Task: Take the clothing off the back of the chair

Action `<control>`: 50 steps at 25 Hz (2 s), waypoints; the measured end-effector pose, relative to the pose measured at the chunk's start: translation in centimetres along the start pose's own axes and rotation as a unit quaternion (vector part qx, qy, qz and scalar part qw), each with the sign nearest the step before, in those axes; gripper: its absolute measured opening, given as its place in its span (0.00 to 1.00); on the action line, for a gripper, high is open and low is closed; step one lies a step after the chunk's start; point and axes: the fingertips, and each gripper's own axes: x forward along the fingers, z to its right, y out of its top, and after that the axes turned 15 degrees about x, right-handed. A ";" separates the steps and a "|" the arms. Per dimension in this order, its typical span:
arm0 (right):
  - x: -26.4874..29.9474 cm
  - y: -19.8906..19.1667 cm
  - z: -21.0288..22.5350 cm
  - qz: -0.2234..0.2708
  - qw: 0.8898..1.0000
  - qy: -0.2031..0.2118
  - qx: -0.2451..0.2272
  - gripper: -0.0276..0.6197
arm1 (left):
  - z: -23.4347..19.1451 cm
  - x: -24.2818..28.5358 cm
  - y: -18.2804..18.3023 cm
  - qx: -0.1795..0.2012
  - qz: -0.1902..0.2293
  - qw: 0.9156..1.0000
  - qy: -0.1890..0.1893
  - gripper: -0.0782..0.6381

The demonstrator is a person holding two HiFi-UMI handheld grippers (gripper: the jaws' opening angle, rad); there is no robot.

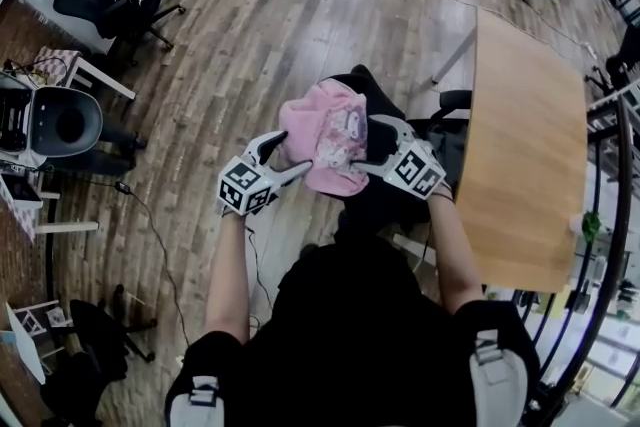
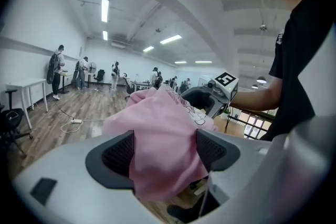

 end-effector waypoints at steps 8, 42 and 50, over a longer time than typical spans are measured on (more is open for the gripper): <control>2.3 -0.1 -1.1 -0.015 0.997 0.070 0.007 0.63 | 0.9 1.5 0.3 -0.006 -0.010 1.000 -0.010 0.60; 2.9 3.8 -5.5 0.092 0.988 0.081 0.092 0.19 | 1.5 -0.6 3.5 -0.062 0.098 0.993 0.033 0.21; 2.7 6.8 -7.5 0.129 0.985 0.075 0.084 0.20 | 1.5 -3.9 5.3 -0.060 0.128 0.989 0.034 0.21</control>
